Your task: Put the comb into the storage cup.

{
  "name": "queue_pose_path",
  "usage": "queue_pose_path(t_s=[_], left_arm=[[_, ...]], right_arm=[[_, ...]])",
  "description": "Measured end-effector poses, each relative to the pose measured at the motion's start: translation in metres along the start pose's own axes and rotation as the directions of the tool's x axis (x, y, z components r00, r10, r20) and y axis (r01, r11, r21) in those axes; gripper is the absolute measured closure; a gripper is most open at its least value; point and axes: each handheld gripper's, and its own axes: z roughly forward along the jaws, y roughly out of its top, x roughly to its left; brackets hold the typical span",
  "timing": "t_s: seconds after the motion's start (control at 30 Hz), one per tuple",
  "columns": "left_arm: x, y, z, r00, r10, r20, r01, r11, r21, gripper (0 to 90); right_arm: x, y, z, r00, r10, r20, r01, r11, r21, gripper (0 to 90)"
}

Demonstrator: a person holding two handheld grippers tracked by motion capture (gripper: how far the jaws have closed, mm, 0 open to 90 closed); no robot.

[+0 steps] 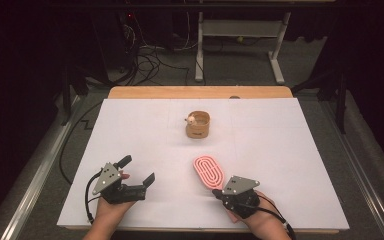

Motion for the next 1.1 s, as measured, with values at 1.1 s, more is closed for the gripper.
queue_pose_path(t_s=[1.1], left_arm=[[0.000, 0.000, 0.001, 1.0000, 0.005, -0.001, -0.005, 0.9999, 0.015, 0.0]], right_arm=[[-0.051, -0.039, -0.036, 0.9388, 0.285, 0.193, -0.248, 0.949, -0.198, 72.3]])
